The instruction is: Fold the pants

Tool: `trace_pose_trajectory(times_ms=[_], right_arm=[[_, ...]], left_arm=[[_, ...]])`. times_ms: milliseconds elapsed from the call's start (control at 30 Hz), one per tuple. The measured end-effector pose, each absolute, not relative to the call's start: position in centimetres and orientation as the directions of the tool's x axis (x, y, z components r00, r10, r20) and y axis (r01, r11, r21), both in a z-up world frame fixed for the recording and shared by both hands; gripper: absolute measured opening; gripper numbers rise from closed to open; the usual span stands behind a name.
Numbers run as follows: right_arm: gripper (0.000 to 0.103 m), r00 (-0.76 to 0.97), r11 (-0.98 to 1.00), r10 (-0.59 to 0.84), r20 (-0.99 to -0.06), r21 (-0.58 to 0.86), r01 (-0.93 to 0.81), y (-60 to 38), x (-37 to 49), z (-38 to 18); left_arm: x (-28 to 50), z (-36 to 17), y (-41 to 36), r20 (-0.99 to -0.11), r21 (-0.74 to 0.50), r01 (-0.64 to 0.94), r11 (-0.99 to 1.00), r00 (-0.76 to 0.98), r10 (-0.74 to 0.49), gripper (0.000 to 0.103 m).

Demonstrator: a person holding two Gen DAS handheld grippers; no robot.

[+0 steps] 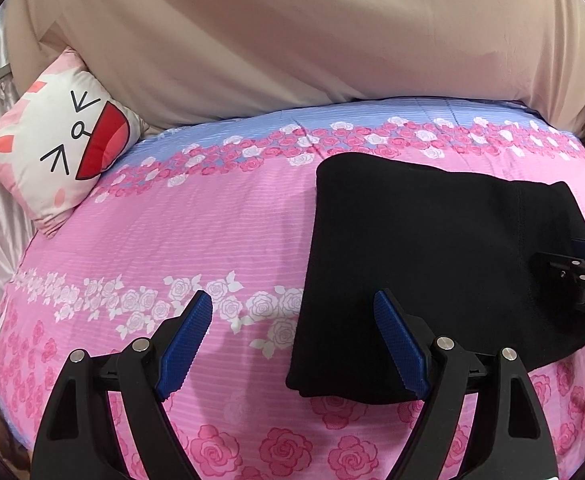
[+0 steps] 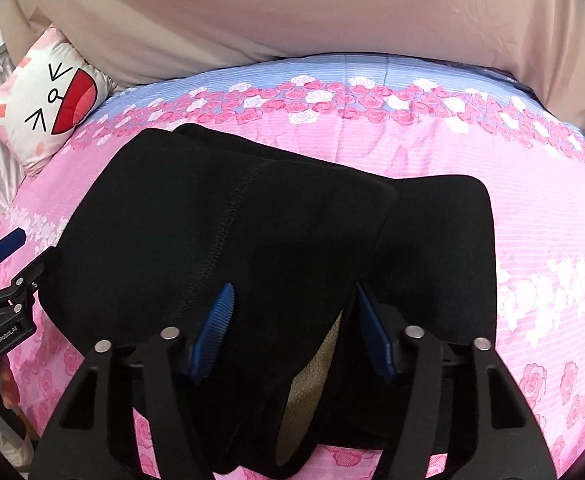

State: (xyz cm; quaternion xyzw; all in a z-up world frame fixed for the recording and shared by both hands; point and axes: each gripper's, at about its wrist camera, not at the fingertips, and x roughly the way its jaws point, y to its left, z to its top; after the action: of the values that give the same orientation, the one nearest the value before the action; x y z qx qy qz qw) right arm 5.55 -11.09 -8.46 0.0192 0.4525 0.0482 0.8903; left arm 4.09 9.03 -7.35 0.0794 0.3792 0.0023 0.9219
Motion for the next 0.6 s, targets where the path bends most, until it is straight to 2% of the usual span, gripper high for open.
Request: trace_pose_trajectory(times_ms=[167, 267, 333, 400, 600], right_arm=[[0.038, 0.612, 0.996, 0.078, -0.787, 0.040, -0.076, -11.1, 5.4, -8.0], [0.022, 0.632, 0.996, 0.081, -0.771, 0.046, -0.072, -11.6, 5.3, -7.2], [0.006, 0.654, 0.990, 0.139, -0.744, 0.099, -0.097, -12.4, 5.1, -5.3], [0.006, 0.674, 0.986, 0.166, -0.720, 0.113, -0.122, -13.3, 5.0, -3.1], [0.005, 0.713, 0.997, 0.073, -0.698, 0.070, -0.034, -17.8, 5.1, -1.3]], left_arm=[[4.3, -7.5, 9.0, -0.699, 0.154, 0.051, 0.987, 0.712, 0.073, 0.080], [4.3, -7.5, 9.0, -0.697, 0.164, 0.044, 0.985, 0.712, 0.084, 0.080], [4.4, -7.2, 9.0, -0.693, 0.170, 0.040, 0.985, 0.715, 0.091, 0.080], [4.5, -6.7, 9.1, -0.687, 0.174, 0.031, 0.984, 0.720, 0.098, 0.080], [4.9, -6.2, 10.2, -0.681, 0.177, -0.007, 0.984, 0.721, 0.128, 0.080]])
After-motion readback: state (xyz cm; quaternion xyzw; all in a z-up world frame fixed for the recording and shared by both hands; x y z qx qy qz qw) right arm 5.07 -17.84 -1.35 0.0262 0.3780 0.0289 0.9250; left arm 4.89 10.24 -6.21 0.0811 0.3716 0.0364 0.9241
